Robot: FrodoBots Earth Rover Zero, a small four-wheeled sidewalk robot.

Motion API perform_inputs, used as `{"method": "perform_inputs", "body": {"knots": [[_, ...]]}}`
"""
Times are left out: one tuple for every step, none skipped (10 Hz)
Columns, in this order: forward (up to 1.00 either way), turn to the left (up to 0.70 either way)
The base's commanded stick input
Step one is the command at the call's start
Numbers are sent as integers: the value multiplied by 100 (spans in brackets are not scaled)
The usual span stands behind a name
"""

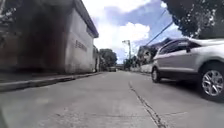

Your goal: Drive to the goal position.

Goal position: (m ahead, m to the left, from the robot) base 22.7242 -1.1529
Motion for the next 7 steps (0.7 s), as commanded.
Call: {"method": "perform_inputs", "body": {"knots": [[70,-35],[70,-35],[70,-35],[70,-35],[70,-35],[70,-35],[70,-35]]}}
